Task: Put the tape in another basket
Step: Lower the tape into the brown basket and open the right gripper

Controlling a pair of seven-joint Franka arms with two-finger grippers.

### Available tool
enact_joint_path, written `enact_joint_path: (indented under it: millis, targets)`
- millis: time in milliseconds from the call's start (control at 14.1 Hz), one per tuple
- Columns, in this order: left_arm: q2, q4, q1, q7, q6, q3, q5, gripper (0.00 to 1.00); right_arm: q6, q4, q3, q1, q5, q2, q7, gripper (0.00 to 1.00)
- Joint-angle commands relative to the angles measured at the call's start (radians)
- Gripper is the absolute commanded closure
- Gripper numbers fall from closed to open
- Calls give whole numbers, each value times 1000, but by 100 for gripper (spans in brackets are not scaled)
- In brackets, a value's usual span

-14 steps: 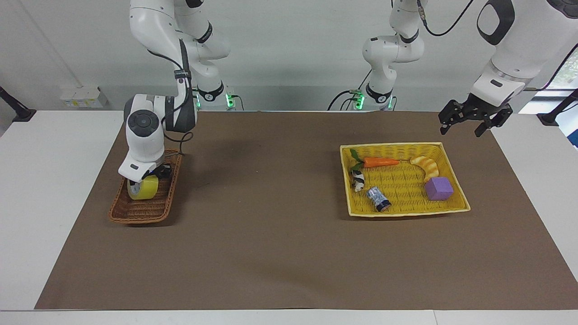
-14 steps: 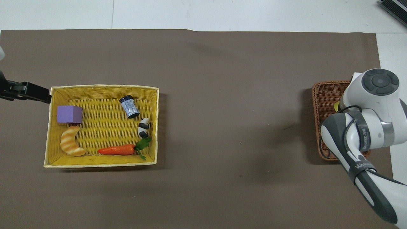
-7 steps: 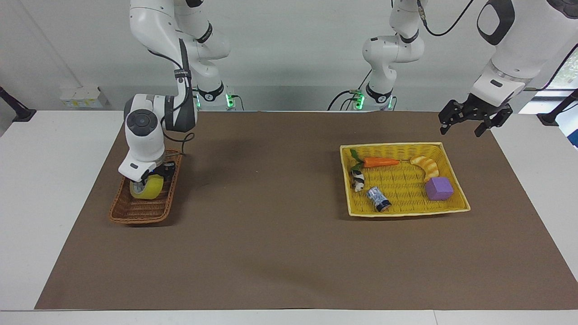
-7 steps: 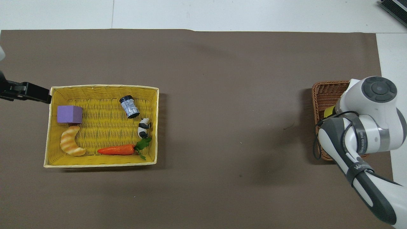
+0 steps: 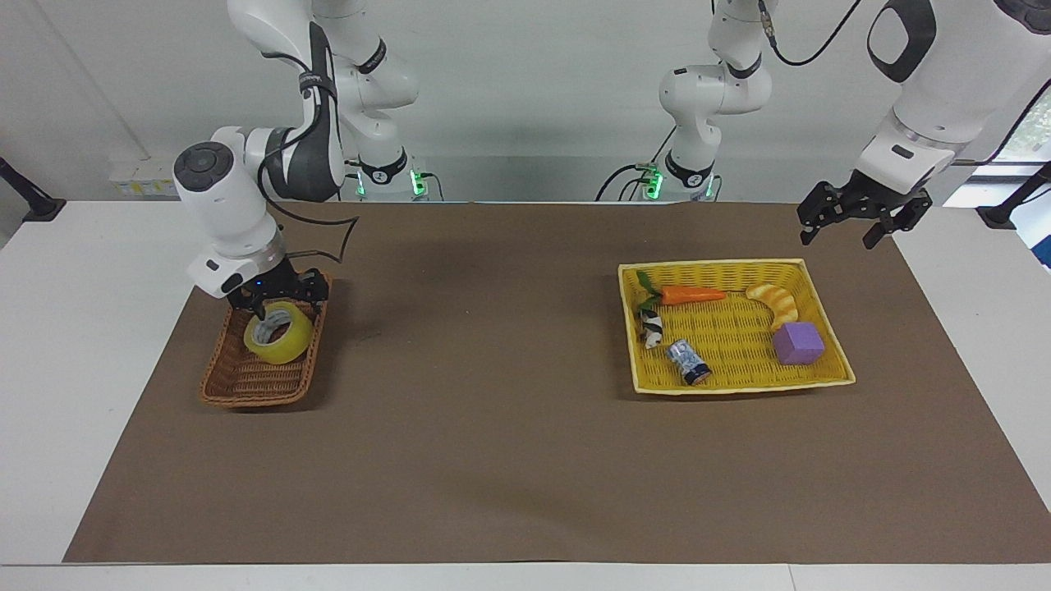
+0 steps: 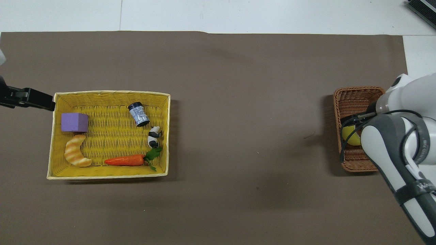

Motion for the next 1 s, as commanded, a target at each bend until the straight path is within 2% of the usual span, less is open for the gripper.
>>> enact_joint_path:
  millis: [0,569,711,925]
  targets:
    - [-5,3,9,8,-16,-6,16,0,-108,99,10,26,17,-8,115,0]
    - [-5,3,7,8,-16,-6,16,0,-251,132,24,115,40,-137,425,0]
    - [-5,3,9,8,-16,-6,16,0,-335,197,10,99,89,-158,422,0]
    - [-5,3,9,8,-16,-6,16,0,-470,341,-6,96,82,-160,419,0]
